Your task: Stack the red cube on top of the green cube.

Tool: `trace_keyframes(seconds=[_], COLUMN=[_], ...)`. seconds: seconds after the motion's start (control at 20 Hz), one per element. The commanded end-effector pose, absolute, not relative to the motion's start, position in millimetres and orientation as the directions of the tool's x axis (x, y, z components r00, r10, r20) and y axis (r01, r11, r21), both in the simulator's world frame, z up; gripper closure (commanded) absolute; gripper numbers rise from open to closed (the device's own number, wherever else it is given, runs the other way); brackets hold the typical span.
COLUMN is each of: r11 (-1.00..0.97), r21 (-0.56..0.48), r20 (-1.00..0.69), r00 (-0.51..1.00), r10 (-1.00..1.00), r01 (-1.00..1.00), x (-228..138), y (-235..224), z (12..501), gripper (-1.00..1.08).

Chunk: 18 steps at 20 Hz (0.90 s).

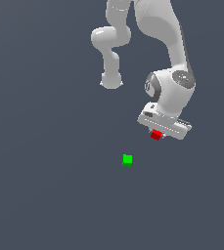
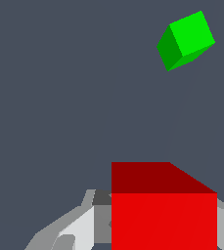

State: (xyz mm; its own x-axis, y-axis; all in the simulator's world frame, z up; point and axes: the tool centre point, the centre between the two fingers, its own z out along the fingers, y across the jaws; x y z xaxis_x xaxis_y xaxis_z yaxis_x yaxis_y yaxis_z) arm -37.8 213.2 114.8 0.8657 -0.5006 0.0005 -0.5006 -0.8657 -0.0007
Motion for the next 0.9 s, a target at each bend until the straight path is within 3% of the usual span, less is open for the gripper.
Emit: trace_keyframes(seconds=[0.0, 0.4, 0.85], r11=[-0.866, -0.865, -0.866], r21=[0.000, -0.001, 0.000], r20=[0.000, 0.001, 0.001], r00=[0.866, 0.865, 0.866], r10=[-0.501, -0.501, -0.501], r01=[-0.501, -0.501, -0.501], x=[-37.7, -30.1, 7.7], y=[213.2, 201.4, 143.4], z=[119.7, 113.6, 89.8], gripper=[1.08, 1.08, 1.08])
